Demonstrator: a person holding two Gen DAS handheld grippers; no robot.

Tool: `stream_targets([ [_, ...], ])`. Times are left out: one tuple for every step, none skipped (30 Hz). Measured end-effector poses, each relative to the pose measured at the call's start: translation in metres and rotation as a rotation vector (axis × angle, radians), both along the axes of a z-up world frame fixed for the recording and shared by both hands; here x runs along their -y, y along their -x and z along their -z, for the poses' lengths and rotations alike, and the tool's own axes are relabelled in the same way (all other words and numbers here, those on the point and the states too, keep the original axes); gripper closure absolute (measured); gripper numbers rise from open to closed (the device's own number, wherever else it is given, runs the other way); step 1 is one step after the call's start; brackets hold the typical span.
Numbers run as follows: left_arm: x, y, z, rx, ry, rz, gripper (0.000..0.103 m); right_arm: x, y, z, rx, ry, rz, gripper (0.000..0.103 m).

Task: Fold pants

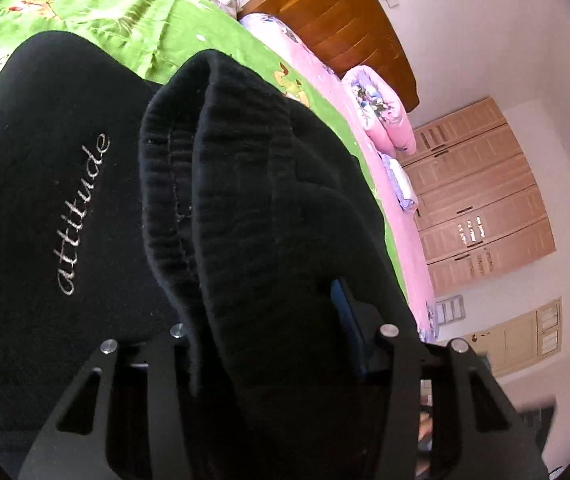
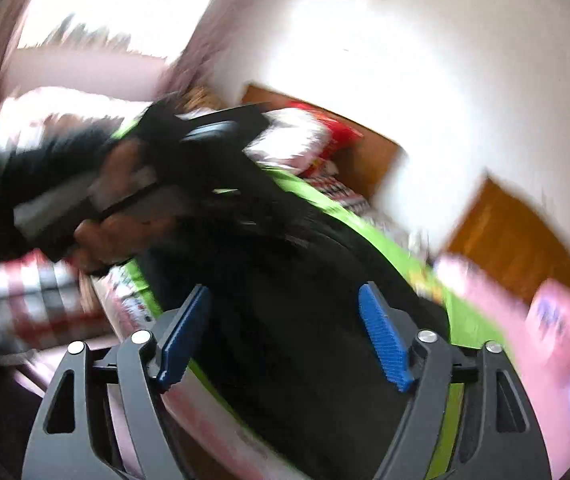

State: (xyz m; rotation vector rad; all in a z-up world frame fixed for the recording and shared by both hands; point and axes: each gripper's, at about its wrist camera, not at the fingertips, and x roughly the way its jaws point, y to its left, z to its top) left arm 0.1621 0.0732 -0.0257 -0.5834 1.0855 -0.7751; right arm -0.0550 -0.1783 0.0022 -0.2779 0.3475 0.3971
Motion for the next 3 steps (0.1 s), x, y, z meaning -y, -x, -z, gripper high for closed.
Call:
stream_targets([
  [0.002, -0.001, -0.001, 0.003, -0.012, 0.000, 0.052, 0.020, 0.001, -0.002, -0.021, -0.069, 0.030, 0.017],
  [0.004, -0.002, -0.002, 0.004, -0.015, 0.000, 0.051, 0.045, 0.006, -0.002, -0.044, -0.150, 0.068, 0.015],
  [0.006, -0.002, -0.003, 0.005, -0.015, -0.003, 0.050, 0.045, 0.006, -0.002, -0.044, -0.150, 0.068, 0.015],
])
